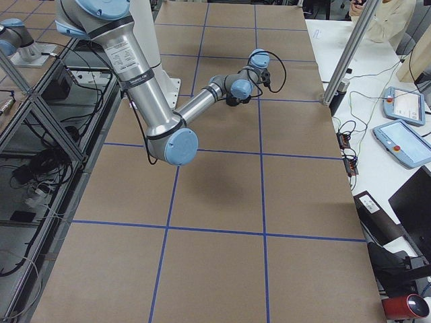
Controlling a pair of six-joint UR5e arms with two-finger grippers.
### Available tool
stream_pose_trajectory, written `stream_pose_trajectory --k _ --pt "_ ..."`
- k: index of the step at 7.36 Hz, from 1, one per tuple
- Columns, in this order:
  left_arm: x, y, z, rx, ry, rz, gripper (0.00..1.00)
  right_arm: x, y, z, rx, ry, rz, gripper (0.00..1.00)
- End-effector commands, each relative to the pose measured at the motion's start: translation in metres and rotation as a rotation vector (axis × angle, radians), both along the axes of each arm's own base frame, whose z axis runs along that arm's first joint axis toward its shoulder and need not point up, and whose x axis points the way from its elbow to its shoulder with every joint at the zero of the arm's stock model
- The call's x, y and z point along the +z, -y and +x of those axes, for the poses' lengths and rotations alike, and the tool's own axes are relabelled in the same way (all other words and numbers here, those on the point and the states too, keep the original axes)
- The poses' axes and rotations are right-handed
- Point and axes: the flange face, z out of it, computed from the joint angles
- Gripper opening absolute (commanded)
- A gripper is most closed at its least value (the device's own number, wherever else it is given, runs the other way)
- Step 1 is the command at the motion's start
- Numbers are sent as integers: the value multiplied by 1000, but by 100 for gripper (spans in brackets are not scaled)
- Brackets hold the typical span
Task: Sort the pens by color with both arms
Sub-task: 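Move the right gripper over the black mesh pen cup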
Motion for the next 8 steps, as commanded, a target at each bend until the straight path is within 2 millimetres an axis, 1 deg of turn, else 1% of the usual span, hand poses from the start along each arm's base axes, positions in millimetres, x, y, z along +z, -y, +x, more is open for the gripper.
stream_pose_trajectory --k 1,3,4,5,6,7,8 --pt "-1 1 0 -3 -1 -2 100 3 -9 -18 33 23 -41 97" --pt "-1 1 0 -3 -1 -2 100 -11 -12 -30 63 18 -91 97" --pt "-2 1 0 -3 -1 0 100 -21 -11 -34 87 19 -112 97" --pt "-2 1 0 -3 -2 0 100 -25 -13 -37 104 15 -147 96" --pt "-2 1 0 -3 -2 2 100 -24 -16 -45 116 7 -139 96" --pt "-2 1 0 -3 -2 0 100 -23 -22 -53 126 -3 -150 92" --pt "-1 1 0 -3 -2 -1 100 -23 -28 -59 126 -5 -168 91"
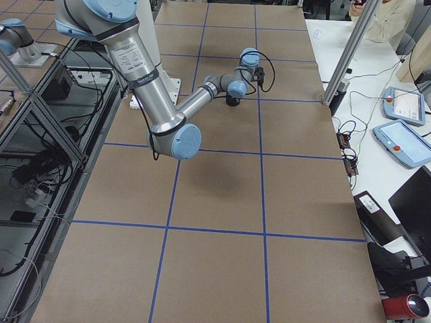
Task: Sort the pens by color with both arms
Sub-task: 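Move the right gripper over the black mesh pen cup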
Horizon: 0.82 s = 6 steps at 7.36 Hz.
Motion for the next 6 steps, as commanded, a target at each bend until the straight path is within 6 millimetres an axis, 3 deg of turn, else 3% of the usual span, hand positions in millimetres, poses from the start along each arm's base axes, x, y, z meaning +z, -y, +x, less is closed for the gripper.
stream_pose_trajectory --k 1,3,4,6 --pt "1 0 0 0 0 -1 100 1 -11 -11 4 -7 -34 90" --pt "1 1 0 0 0 -1 100 3 -13 -13 0 -10 -39 82" --pt "1 0 0 0 0 -3 100 1 -13 -13 -1 -7 -34 69" --pt "0 0 0 0 0 0 100 -3 -12 -14 11 4 -15 67"
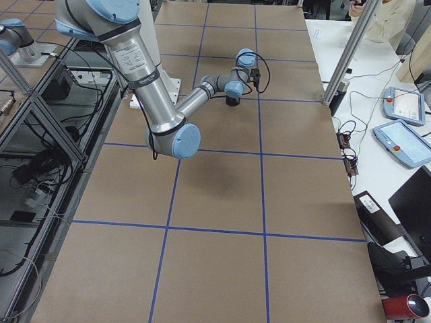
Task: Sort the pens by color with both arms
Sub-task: 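Lower the right gripper and close it on the blue highlighter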
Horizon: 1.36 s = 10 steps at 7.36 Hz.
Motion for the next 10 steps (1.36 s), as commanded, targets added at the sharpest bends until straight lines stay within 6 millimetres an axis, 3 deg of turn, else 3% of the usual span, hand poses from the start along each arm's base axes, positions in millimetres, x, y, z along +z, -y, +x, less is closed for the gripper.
stream_pose_trajectory --k 1,3,10 --pt "-1 0 0 0 0 0 100 0 3 -3 18 3 16 67" --pt "-1 0 0 0 0 3 100 10 8 -8 20 7 24 67" --pt "-1 0 0 0 0 0 100 8 10 -11 24 16 31 55"
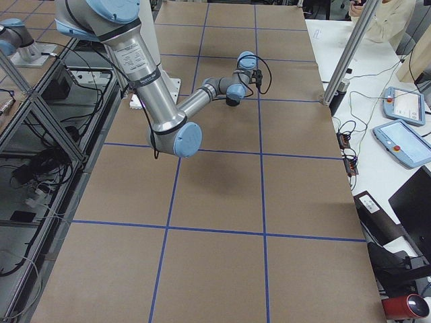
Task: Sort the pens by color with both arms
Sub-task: 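Lower the right gripper and close it on the blue highlighter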
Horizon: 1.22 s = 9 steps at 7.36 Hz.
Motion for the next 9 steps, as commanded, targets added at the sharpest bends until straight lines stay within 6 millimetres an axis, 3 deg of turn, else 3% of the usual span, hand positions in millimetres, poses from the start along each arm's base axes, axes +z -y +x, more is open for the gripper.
stream_pose_trajectory --k 1,9 --pt "0 0 0 0 0 0 100 -1 -1 0 -2 3 3 52" --pt "2 1 0 0 0 -3 100 -5 -11 -7 -20 10 7 44"
